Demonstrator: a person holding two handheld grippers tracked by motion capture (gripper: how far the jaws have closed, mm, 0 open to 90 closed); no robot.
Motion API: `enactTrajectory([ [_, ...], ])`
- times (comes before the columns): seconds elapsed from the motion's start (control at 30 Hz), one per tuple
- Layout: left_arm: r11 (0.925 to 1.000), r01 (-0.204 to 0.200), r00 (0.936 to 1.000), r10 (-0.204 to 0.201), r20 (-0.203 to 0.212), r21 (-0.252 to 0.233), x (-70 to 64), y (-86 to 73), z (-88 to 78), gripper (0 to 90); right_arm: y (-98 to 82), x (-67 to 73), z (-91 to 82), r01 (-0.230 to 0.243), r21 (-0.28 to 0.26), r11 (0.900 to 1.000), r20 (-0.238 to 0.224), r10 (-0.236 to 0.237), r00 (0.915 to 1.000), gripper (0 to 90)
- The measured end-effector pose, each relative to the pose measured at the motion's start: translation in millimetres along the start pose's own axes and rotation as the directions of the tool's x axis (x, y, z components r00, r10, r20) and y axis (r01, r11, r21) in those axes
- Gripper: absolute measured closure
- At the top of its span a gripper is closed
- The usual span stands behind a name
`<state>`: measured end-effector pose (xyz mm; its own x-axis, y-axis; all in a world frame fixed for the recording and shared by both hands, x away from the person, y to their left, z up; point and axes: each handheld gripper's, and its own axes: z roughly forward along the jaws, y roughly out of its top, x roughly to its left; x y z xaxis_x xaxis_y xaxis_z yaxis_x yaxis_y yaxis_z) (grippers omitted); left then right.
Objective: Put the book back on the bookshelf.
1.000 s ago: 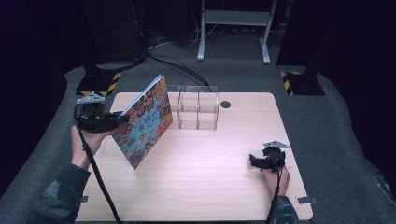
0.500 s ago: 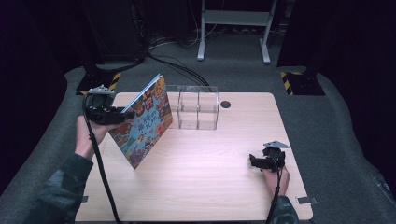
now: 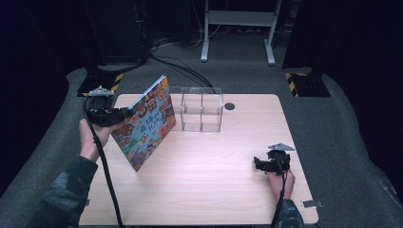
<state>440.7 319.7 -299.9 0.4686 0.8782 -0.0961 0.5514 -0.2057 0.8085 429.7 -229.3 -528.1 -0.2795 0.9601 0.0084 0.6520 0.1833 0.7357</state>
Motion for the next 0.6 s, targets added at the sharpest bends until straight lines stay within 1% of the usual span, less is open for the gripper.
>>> enactTrajectory([
  [0.1, 0.9994, 0.021, 0.9998, -0.021, -0.002, -0.029, 0.2, 0.2, 1.0, 80.8, 0.0, 0.1, -0.1, -0.001, 0.0, 1.0, -0.001, 0.001, 1.0, 10.4],
  [0.23, 0.9978, 0.038, 0.9993, -0.038, -0.001, -0.055, -0.1, 3.0, 1.8, 80.8, 0.0, 0.0, -0.1, 0.0, -0.001, 1.0, -0.001, 0.0, 1.0, 10.5],
  [0.27, 0.9961, 0.045, 0.9989, -0.046, -0.003, -0.076, 0.0, 3.4, 2.3, 80.8, 0.0, 0.0, -0.1, 0.0, -0.001, 1.0, -0.001, 0.0, 1.0, 10.5],
  [0.3, 0.996, 0.049, 0.9988, -0.049, 0.002, -0.075, 0.3, 4.9, 2.3, 80.8, 0.0, -0.1, -0.1, 0.0, -0.001, 1.0, -0.001, 0.0, 1.0, 10.5],
  [0.33, 0.9942, 0.061, 0.9981, -0.061, 0.004, -0.088, -0.1, 5.1, 2.3, 80.8, 0.0, -0.1, -0.1, 0.0, -0.001, 1.0, -0.001, 0.0, 1.0, 10.5],
  [0.4, 0.9924, 0.059, 0.9983, -0.059, 0.002, -0.108, 0.2, 7.3, 2.5, 80.8, 0.0, -0.1, -0.1, -0.001, -0.001, 1.0, -0.001, 0.001, 1.0, 10.6],
  [0.43, 0.9892, 0.067, 0.9977, -0.068, 0.0, -0.13, -0.2, 7.5, 2.3, 80.8, -0.1, 0.0, 0.2, -0.002, -0.006, 1.0, 0.0, 0.002, 1.0, 10.7],
  [0.47, 0.9883, 0.064, 0.9979, -0.065, -0.003, -0.139, -0.7, 9.0, 2.4, 80.8, -0.2, -0.1, 0.1, 0.0, -0.005, 1.0, 0.0, 0.0, 1.0, 10.8],
  [0.53, 0.9866, 0.064, 0.9979, -0.064, 0.001, -0.15, -1.0, 11.5, 2.8, 80.7, -0.3, -0.5, -0.1, 0.005, -0.004, 1.0, -0.001, -0.005, 1.0, 10.9],
  [0.57, 0.9874, 0.063, 0.9979, -0.064, 0.0, -0.145, -1.8, 13.2, 3.0, 80.7, -0.2, -0.4, 0.0, 0.004, -0.004, 1.0, -0.001, -0.004, 1.0, 10.9],
  [0.6, 0.986, 0.065, 0.9978, -0.066, 0.001, -0.153, -2.4, 14.0, 3.6, 80.7, -0.2, -0.4, 0.0, 0.003, -0.004, 1.0, 0.0, -0.003, 1.0, 11.0],
])
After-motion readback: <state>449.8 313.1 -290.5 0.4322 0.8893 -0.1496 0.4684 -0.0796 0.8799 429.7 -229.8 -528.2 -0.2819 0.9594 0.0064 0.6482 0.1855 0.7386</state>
